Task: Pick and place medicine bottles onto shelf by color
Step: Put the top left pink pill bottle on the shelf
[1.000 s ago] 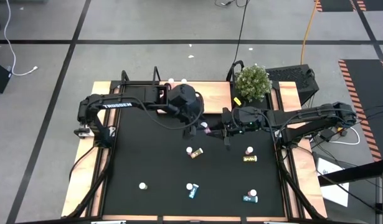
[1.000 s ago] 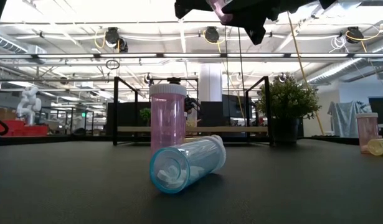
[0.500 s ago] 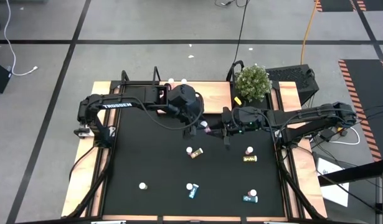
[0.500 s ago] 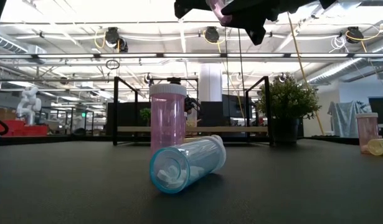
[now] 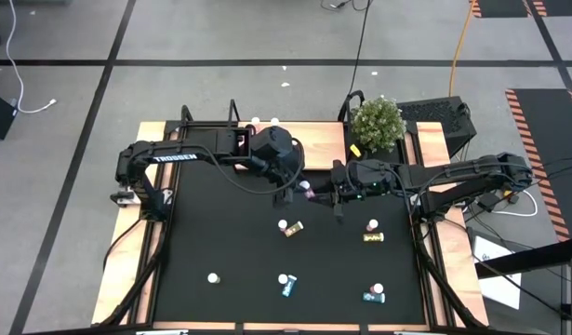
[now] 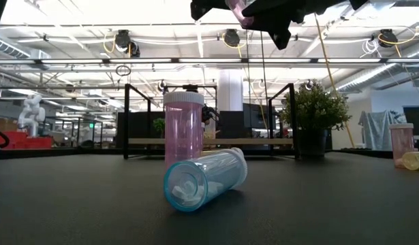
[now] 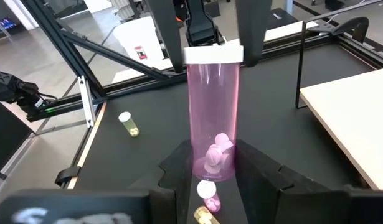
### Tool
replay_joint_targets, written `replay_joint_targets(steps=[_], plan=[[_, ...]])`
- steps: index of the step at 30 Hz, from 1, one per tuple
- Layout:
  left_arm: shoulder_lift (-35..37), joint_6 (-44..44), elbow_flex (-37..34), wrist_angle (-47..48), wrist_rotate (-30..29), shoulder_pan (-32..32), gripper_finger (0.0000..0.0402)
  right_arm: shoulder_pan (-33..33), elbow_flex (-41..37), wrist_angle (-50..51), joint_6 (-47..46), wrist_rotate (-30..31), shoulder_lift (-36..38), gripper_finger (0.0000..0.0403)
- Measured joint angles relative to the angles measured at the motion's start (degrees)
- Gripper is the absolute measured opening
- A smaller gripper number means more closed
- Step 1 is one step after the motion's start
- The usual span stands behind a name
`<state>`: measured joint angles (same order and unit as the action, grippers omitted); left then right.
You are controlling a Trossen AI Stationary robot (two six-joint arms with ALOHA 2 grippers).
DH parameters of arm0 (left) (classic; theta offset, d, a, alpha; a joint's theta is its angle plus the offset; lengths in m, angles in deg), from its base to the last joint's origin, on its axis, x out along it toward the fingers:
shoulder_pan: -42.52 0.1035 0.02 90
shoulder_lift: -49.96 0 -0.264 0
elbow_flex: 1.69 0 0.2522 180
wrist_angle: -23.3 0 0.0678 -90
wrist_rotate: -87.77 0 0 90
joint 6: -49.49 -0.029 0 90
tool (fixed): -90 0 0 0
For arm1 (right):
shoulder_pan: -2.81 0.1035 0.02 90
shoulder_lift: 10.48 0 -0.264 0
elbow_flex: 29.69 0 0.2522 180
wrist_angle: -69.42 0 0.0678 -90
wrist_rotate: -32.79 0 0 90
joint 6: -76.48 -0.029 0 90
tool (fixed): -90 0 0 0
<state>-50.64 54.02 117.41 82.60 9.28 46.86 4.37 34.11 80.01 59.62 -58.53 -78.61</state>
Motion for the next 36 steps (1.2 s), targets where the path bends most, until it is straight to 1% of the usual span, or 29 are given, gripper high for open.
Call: replay_joint_targets(steps=[4,7,11,15,20,22,24,26,28,32,36], plan=[[0.00,-0.02,0.00,0.00,0.01,0.00,0.0132,-0.02,0.00,0.02,-0.35,0.00,0.00,0.0100],[0.00,-0.03,0.00,0.00,0.00,-0.02,0.0129,-0.02,0.01,0.07,-0.72,0.08,0.00,0.0101],[-0.02,-0.12,-0.02,0.10,-0.08,0.67,0.0128,-0.35,0.16,2.38,-2.16,2.52,0.12,0.0119],[0.02,-0.02,-0.04,0.01,-0.10,2.24,0.0128,-0.48,0.07,8.72,-2.42,5.72,1.39,0.0166],[0.04,-0.02,-0.04,-0.14,-0.06,4.77,0.0127,-0.47,0.05,16.02,-4.40,8.98,4.99,0.0247],[0.04,-0.29,-0.04,-0.35,-1.64,6.38,0.0127,-0.46,0.05,19.01,-7.38,10.43,6.83,0.0276],[0.04,-0.45,-0.04,-0.33,-4.64,8.26,0.0127,-0.48,0.03,20.78,-9.75,10.54,9.25,0.0295],[0.02,0.23,-0.04,-0.61,-7.76,10.58,0.0127,-0.47,0.03,21.93,-10.57,10.47,11.86,0.0303],[-0.46,1.26,-0.02,-2.62,-9.26,12.83,0.0127,-0.33,0.03,22.10,-10.53,10.36,14.38,0.0305],[-1.72,1.79,0.00,-5.99,-9.86,16.55,0.0127,-1.01,0.04,20.82,-7.71,10.74,18.62,0.0301],[-3.22,-0.75,0.00,-5.64,-9.88,20.51,0.0127,-3.46,0.05,21.51,-4.92,14.30,21.04,0.0301]])
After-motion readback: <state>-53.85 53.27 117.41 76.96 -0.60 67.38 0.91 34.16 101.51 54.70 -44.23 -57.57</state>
